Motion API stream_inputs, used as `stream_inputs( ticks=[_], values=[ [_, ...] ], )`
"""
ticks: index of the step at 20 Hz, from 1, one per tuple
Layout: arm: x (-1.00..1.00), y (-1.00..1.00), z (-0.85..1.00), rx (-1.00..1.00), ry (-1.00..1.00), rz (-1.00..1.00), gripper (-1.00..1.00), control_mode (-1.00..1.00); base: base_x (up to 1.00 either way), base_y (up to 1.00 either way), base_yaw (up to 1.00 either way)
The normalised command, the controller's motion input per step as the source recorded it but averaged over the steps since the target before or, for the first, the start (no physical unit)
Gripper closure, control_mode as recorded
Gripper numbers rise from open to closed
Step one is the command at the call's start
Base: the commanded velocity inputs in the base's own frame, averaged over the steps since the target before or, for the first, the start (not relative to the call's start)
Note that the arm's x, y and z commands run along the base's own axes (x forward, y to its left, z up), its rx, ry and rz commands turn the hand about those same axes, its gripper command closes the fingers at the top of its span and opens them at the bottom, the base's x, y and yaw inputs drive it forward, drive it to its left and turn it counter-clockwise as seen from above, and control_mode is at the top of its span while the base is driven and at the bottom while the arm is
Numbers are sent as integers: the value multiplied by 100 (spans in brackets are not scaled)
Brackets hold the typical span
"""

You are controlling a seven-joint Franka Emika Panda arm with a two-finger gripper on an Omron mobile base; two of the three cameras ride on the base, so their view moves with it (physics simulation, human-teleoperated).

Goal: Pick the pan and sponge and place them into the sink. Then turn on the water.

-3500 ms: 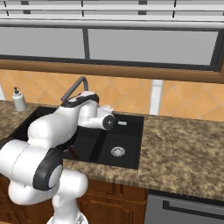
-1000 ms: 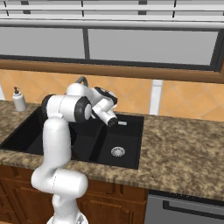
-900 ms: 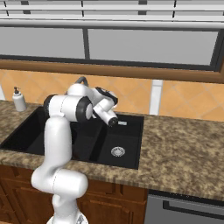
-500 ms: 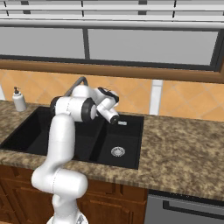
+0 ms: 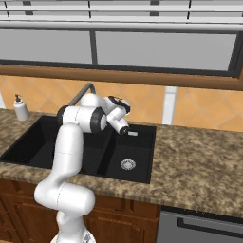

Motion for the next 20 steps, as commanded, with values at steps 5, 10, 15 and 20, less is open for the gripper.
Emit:
stream_inputs(
  ticks=[5, 10, 15, 20],
  values=[
    [24, -48, -1, 15, -4, -5, 100, -100, 0, 0, 0],
    [48, -96, -1, 27, 0, -1, 100, -100, 0, 0, 0],
    [54, -100, -7, 29, 0, 0, 100, -100, 0, 0, 0],
    [48, -100, -21, 28, 0, 0, 100, -100, 0, 0, 0]
  ],
)
